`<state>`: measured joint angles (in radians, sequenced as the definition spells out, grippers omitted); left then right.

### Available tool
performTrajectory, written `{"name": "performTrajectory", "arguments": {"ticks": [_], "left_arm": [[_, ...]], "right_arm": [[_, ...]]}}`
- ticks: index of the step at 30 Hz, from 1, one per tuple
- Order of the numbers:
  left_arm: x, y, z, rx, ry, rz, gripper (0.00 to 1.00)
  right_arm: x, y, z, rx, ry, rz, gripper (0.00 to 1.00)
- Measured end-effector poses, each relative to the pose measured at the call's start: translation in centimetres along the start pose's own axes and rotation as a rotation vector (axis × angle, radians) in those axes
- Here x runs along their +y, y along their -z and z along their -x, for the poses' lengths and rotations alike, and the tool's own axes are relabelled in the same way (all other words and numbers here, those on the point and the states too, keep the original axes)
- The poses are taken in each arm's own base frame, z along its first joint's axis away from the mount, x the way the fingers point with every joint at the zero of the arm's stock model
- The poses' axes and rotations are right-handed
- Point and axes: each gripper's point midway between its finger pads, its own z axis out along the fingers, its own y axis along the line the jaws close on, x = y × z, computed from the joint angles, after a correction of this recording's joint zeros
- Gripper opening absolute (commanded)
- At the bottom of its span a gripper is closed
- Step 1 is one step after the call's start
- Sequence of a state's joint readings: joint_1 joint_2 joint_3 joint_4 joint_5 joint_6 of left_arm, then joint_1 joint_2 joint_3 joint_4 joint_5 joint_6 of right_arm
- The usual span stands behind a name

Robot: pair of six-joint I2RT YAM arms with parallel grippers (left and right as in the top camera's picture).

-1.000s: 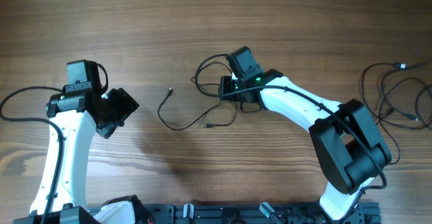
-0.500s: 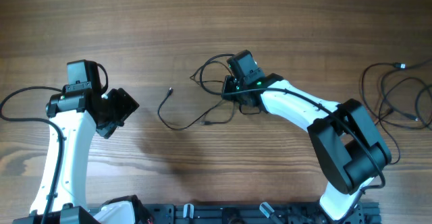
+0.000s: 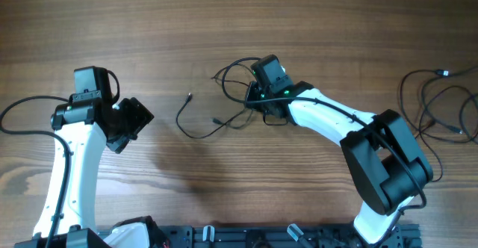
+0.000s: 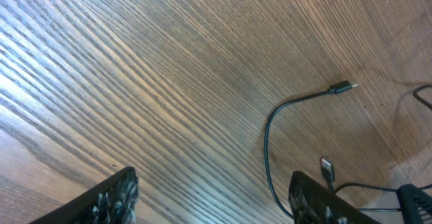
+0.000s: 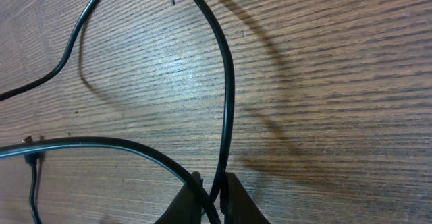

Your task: Untangle cables

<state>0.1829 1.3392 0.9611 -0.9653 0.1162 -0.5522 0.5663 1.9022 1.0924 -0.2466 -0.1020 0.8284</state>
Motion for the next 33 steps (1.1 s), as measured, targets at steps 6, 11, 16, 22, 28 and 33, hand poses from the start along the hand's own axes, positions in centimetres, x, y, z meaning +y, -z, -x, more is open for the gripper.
{"name": "performTrajectory", "arguments": {"ticks": [6,11,16,22,28,33], "left_arm": [[0.0,0.0,0.0,0.000,0.000,0.000,0.73],[0.0,0.0,0.0,0.000,0.000,0.000,0.73],[0.0,0.0,0.0,0.000,0.000,0.000,0.73],[0.0,0.0,0.0,0.000,0.000,0.000,0.73],[0.0,0.0,0.0,0.000,0.000,0.000,0.73],[0.0,0.0,0.0,0.001,0.000,0.000,0.73]], "right_arm": [[0.0,0.0,0.1,-0.003,-0.009,-0.001,0.08],[0.0,0.0,0.1,-0.003,-0.020,-0.001,0.05],[0.0,0.0,0.1,-0.003,-0.024,-0.001,0.05],[0.2,0.0,-0.2,0.014,0.009,0.014,0.04],[-1.9,1.2,-1.4,0.154,0.080,-0.024,0.04],[-2.3,6.5,3.6,0.120,0.067,0.017,0.04]]}}
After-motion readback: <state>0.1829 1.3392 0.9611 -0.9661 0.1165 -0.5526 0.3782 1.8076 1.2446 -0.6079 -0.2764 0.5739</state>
